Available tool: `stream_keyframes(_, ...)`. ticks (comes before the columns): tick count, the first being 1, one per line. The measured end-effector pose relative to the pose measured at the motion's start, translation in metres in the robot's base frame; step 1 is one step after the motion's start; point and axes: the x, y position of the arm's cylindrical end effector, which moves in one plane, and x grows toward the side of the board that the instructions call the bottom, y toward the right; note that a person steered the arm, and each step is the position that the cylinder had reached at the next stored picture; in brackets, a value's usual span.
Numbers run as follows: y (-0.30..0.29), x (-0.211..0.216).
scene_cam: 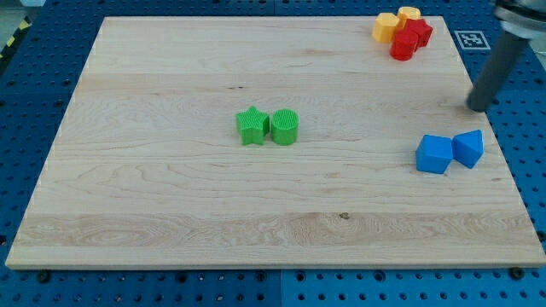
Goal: Push the blue triangle and blue cube towards left
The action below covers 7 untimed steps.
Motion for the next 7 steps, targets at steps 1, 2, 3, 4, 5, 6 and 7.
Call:
stream_keyframes(1,0.009,0.054)
stream_keyframes(2,0.007,0.063)
stream_keyframes(3,-0.024,0.062)
stream_keyframes(4,-0.069,0.062)
stream_keyframes(5,-0.094,0.062)
stream_keyframes(6,-0.116,0.062)
stream_keyframes(7,-0.117,0.058)
